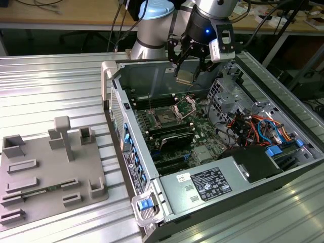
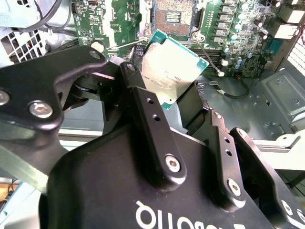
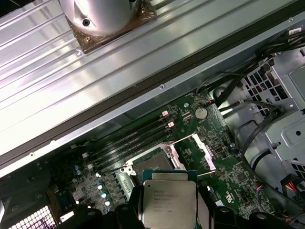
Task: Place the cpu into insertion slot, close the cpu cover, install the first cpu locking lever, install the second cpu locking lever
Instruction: 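Place the cpu into insertion slot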
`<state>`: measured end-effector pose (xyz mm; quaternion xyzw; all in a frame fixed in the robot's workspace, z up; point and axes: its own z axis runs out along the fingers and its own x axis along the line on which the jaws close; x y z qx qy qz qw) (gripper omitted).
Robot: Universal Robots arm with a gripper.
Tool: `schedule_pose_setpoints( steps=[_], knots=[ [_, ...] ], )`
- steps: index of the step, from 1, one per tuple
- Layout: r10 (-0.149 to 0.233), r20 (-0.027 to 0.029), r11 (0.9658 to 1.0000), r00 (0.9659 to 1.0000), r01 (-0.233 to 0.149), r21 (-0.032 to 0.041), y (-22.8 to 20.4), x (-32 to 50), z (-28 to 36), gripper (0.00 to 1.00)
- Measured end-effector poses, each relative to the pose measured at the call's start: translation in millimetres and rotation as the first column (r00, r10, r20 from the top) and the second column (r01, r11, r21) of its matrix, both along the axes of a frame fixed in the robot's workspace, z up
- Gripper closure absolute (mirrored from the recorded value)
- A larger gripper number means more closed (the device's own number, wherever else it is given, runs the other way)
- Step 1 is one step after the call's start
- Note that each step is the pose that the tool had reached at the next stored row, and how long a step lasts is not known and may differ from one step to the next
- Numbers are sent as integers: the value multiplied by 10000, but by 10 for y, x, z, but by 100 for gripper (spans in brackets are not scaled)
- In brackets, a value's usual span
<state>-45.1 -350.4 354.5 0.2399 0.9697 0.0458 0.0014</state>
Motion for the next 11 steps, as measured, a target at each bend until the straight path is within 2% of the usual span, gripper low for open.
schedule_pose_setpoints(
  steps=[6, 11],
  knots=[
    [-38, 0, 10000, 10000, 38, 0, 0, 0, 0, 45],
    [-232, -1, 9997, 9997, 232, 0, 0, 0, 0, 45]
  ],
)
